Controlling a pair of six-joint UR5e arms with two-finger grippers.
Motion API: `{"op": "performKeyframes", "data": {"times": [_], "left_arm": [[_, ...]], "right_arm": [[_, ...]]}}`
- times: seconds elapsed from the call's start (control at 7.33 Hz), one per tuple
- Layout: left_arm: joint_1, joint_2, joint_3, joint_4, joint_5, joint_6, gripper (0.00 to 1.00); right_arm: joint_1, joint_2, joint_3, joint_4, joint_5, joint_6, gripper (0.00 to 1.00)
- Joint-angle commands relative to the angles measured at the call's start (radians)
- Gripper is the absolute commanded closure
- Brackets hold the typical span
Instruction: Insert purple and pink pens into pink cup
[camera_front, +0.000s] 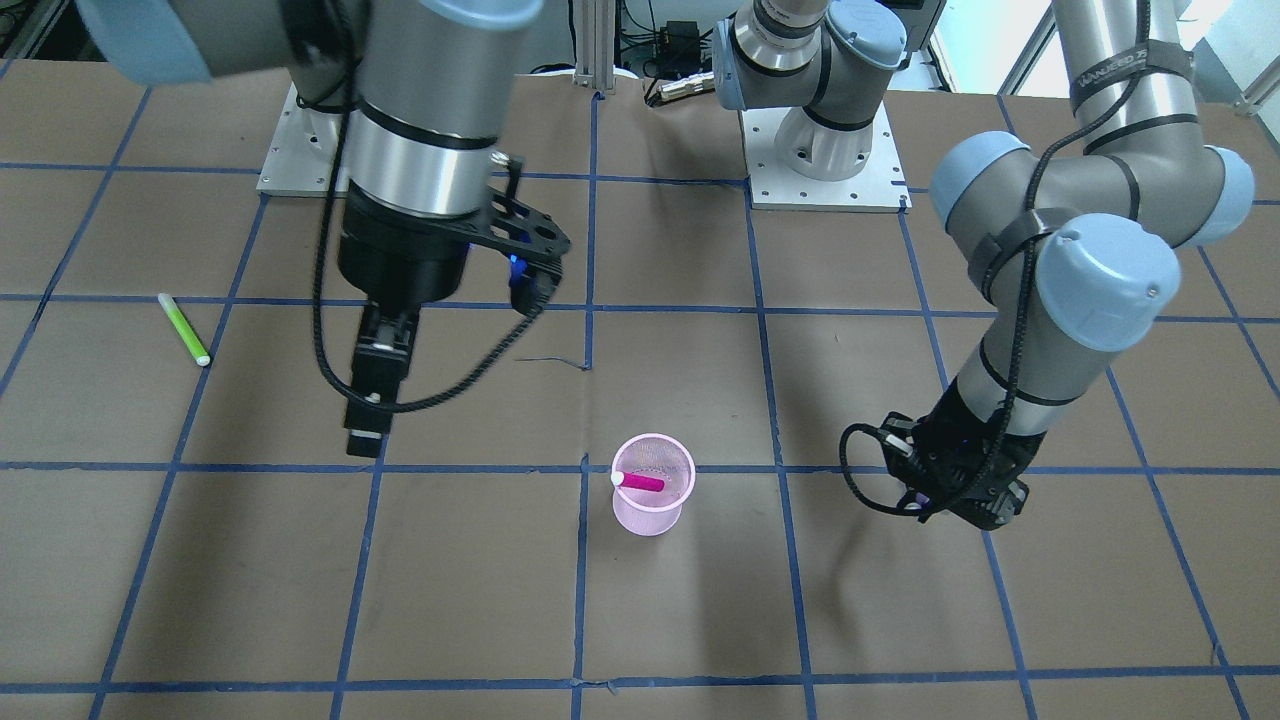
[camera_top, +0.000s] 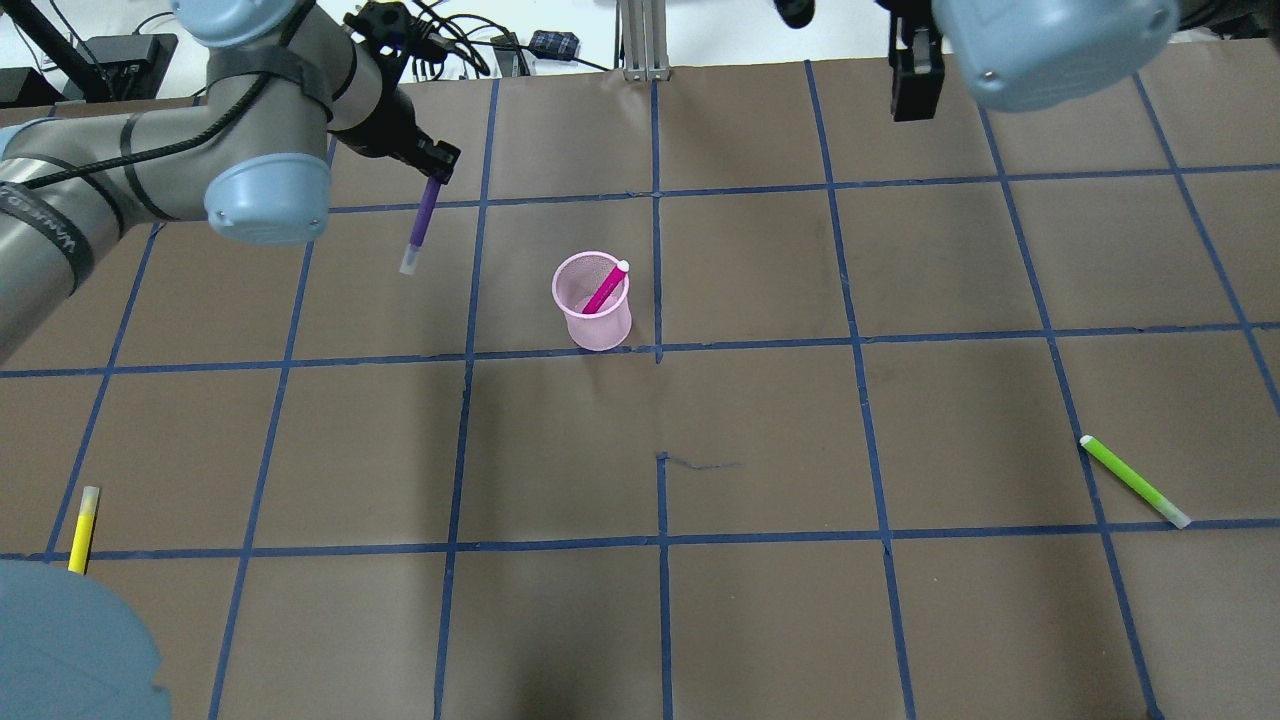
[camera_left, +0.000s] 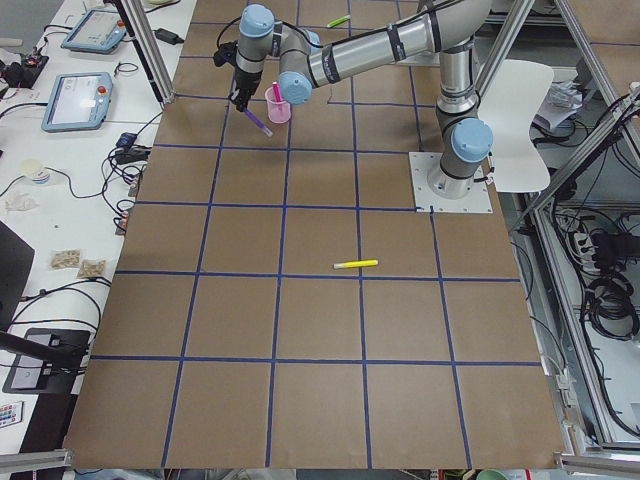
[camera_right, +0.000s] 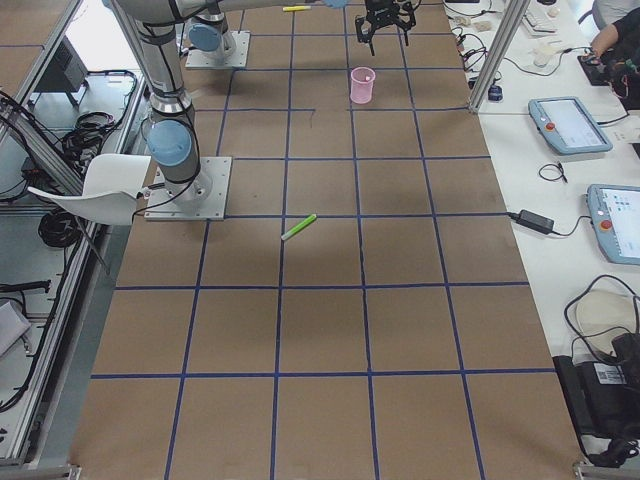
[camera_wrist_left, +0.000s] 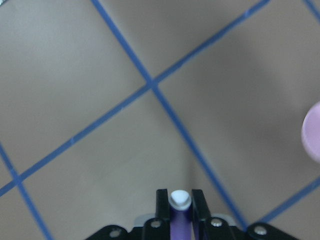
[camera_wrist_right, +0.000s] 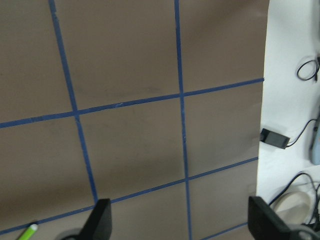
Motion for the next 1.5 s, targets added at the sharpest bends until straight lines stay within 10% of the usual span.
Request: {"op": "performKeyframes", "data": {"times": [0.0, 0.55, 0.68, 1.36], "left_arm": [[-0.103, -0.007, 0.000, 0.129, -0.063, -0.396, 1.00], [-0.157, -0.012, -0.152, 0.433, -0.059, -0.604, 1.00], [-0.158, -0.010, -0.170, 0.457, -0.059, -0.604, 1.00], [-0.157, 0.015, -0.249, 0.483, -0.063, -0.601, 1.00]], "right_arm": [[-0.058, -0.066, 0.043, 0.201, 0.050, 0.198, 0.17], [-0.040, -0.103, 0.058, 0.242, 0.085, 0.921, 0.00], [-0.041, -0.109, 0.042, 0.229, 0.249, 1.032, 0.00], [-0.069, -0.094, 0.061, 0.190, 0.251, 1.070, 0.00]]}}
